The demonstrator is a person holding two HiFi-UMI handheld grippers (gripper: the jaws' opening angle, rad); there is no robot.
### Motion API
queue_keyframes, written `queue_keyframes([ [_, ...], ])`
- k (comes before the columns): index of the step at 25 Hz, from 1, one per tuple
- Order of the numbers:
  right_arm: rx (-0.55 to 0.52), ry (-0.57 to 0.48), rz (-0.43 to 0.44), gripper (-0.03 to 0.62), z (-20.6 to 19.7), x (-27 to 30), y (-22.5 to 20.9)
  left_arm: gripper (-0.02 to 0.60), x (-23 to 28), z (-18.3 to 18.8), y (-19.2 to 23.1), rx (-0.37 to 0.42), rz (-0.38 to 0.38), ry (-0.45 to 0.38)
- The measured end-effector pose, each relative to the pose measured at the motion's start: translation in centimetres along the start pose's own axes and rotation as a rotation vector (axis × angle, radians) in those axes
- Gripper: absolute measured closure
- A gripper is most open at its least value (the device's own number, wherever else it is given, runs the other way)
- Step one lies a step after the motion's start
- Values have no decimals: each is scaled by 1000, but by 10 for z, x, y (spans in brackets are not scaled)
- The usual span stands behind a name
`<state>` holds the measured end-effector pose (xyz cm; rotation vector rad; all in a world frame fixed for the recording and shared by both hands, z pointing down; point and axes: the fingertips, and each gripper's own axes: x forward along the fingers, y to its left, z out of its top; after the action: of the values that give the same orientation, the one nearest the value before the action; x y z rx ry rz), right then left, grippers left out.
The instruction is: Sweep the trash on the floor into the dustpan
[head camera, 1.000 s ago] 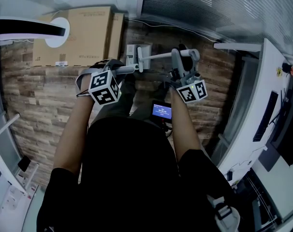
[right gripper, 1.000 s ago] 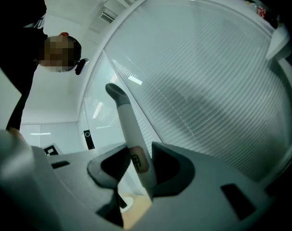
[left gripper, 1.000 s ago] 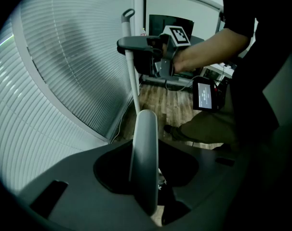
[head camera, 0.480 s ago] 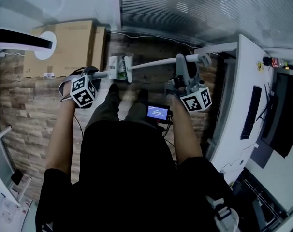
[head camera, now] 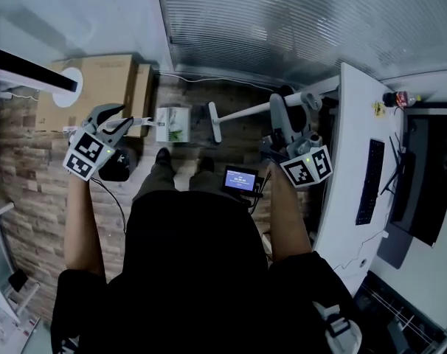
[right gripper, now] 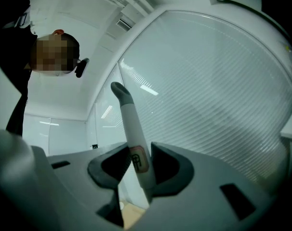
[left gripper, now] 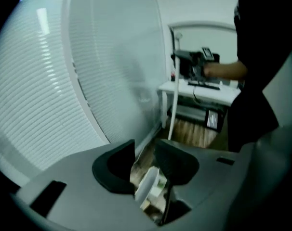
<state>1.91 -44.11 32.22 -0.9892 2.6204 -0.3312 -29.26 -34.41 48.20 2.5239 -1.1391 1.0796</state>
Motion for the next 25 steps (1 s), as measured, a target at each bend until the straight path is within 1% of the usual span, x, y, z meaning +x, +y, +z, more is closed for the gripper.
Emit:
queue_keyframes([
  [2, -29, 14, 2, 468, 11, -12, -4, 463, -17, 36, 0, -158, 18, -197],
  [5, -77, 36, 5, 468, 25, -30, -9, 472, -46, 84, -1, -408, 8, -532],
  [6, -98, 43, 10, 470, 28, -36, -10, 486, -57, 98, 0, -460, 17, -637],
  [7, -117, 52, 16, 473, 29, -41, -11, 506, -68, 109, -1, -488, 37, -726],
  [8, -135, 64, 22, 474, 30, -46, -12, 523, -77, 118, -2, -499, 65, -796],
  [9, -149, 78, 27, 476, 28, -52, -13, 535, -83, 125, -6, -499, 97, -844],
  [10, -162, 95, 30, 477, 26, -58, -13, 544, -88, 129, -11, -495, 130, -875],
  [12, -186, 134, 35, 480, 18, -71, -12, 578, -91, 134, -24, -491, 188, -901],
  [14, -206, 169, 37, 482, 8, -82, -10, 586, -88, 135, -39, -490, 224, -901],
  [16, -212, 180, 35, 485, -1, -92, -7, 586, -83, 134, -52, -492, 240, -891],
  [20, -184, 197, 26, 485, -16, -110, 1, 586, -79, 127, -73, -515, 236, -893],
  [22, -167, 212, 28, 485, -21, -117, 7, 586, -77, 125, -82, -524, 218, -894],
  [25, -160, 226, 6, 485, -25, -129, 20, 586, -81, 124, -101, -520, 183, -902],
])
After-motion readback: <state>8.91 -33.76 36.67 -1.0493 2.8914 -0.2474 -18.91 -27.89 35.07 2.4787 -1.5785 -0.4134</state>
